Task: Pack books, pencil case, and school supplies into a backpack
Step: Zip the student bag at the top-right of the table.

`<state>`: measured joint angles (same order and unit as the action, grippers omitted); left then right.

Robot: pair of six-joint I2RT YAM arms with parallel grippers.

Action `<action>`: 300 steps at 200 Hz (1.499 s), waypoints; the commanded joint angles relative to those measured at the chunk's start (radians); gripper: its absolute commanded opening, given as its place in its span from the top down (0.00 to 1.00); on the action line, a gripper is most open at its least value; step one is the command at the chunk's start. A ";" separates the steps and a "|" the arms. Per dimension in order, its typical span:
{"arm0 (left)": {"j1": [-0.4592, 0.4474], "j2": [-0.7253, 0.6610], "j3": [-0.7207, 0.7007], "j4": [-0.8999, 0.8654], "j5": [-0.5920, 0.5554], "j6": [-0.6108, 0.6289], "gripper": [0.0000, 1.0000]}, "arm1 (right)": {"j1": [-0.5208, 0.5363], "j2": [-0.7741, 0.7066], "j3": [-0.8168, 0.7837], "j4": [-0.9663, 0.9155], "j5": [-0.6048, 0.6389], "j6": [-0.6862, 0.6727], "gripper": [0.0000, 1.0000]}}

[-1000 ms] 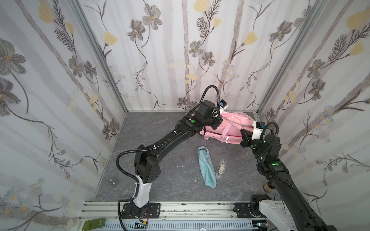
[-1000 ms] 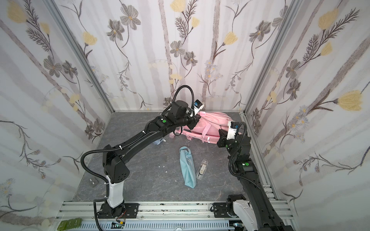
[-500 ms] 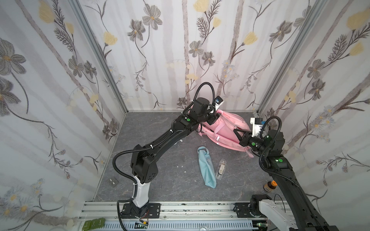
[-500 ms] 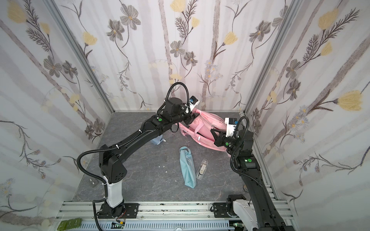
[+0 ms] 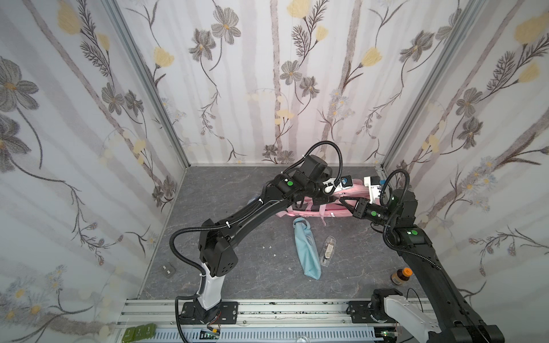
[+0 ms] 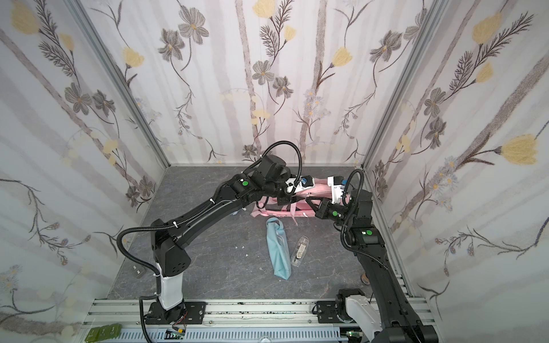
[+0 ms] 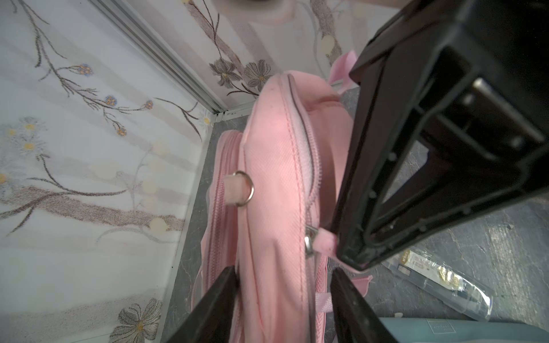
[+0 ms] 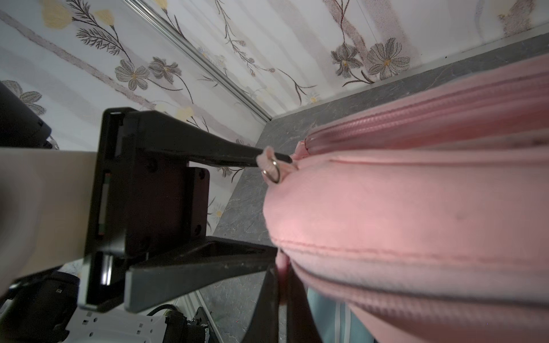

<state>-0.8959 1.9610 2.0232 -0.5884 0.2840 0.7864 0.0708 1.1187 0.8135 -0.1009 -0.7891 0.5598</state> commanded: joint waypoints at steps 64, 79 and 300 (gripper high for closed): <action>-0.003 -0.019 -0.040 -0.001 -0.053 0.007 0.95 | 0.002 -0.015 0.062 -0.098 -0.002 -0.045 1.00; -0.002 -0.031 -0.061 0.028 -0.074 0.006 1.00 | 0.002 -0.026 0.068 -0.179 0.047 -0.066 1.00; 0.121 -0.166 -0.269 0.350 -0.089 -0.075 1.00 | -0.129 -0.074 0.135 -0.541 0.291 -0.157 1.00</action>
<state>-0.7891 1.8114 1.7542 -0.4335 0.3275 0.7452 -0.0460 1.0332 0.9329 -0.6510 -0.4763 0.4000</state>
